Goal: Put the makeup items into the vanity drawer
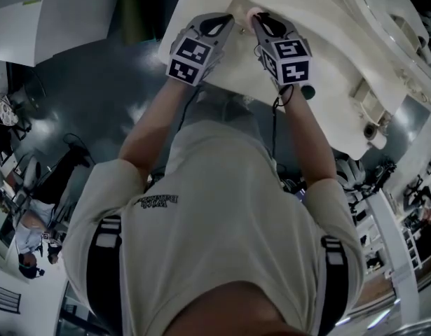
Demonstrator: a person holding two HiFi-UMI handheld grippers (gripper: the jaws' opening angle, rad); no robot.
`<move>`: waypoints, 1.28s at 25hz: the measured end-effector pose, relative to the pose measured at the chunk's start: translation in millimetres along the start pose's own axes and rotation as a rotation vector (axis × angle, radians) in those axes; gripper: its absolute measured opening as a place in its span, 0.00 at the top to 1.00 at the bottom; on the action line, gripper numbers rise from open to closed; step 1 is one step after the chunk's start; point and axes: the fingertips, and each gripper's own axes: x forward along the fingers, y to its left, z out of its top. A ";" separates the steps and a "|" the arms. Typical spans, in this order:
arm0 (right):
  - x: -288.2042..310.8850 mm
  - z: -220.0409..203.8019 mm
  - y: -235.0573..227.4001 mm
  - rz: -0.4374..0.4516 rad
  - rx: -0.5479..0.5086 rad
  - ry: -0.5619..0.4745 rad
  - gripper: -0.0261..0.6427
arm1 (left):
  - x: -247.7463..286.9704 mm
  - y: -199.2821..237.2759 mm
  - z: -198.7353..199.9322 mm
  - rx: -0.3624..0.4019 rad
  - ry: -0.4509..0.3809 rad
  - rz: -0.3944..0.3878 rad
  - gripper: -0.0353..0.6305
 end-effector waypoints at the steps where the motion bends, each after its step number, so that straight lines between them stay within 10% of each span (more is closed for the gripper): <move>1: 2.2 -3.1 -0.8 -0.003 0.002 0.008 0.89 | 0.2 0.1 -1.1 0.006 0.002 0.001 0.93; 32: -46.9 20.9 -8.6 -0.076 0.013 -0.075 0.85 | -12.8 -25.3 41.4 0.032 -0.067 -0.063 0.92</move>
